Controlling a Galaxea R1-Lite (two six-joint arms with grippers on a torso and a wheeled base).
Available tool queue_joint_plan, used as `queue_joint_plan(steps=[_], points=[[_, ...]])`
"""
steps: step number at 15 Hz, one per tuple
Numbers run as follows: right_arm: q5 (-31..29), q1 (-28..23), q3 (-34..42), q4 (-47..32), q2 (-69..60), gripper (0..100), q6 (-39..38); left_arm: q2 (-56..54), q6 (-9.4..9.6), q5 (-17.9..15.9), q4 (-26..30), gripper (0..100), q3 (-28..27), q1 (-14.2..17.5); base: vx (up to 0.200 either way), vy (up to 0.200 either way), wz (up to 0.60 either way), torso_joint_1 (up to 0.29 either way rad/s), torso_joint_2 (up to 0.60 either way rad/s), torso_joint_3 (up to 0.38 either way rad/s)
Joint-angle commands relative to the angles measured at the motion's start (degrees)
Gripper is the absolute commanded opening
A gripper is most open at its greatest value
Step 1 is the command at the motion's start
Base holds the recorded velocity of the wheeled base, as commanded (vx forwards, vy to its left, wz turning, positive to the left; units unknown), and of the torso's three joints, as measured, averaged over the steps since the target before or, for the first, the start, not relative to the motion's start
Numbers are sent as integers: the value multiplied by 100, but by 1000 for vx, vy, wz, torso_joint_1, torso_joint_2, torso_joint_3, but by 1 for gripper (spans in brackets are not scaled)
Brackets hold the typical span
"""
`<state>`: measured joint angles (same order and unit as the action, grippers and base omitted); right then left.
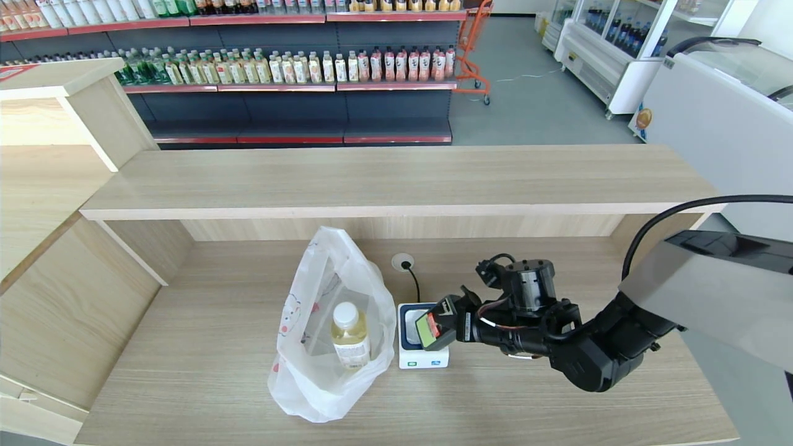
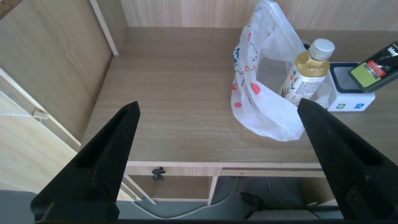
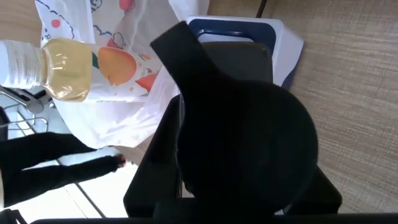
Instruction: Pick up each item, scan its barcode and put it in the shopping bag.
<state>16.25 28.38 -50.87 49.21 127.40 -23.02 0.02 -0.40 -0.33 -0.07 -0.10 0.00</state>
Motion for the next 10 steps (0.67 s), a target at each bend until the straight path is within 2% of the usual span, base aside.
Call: queue_joint_plan(steps=[1,6,10], points=[[-8,18,-19,-8,100,0,16,-2,-4,-2,-1,100,1,0,0,0,0,0,0,0],[-8,-25,-28,-17,-357,0,104,-2,-4,-2,-1,100,1,0,0,0,0,0,0,0],[1,-272,-81,-131,-1086,0,1168,-2,-4,-2,-1,100,1,0,0,0,0,0,0,0]])
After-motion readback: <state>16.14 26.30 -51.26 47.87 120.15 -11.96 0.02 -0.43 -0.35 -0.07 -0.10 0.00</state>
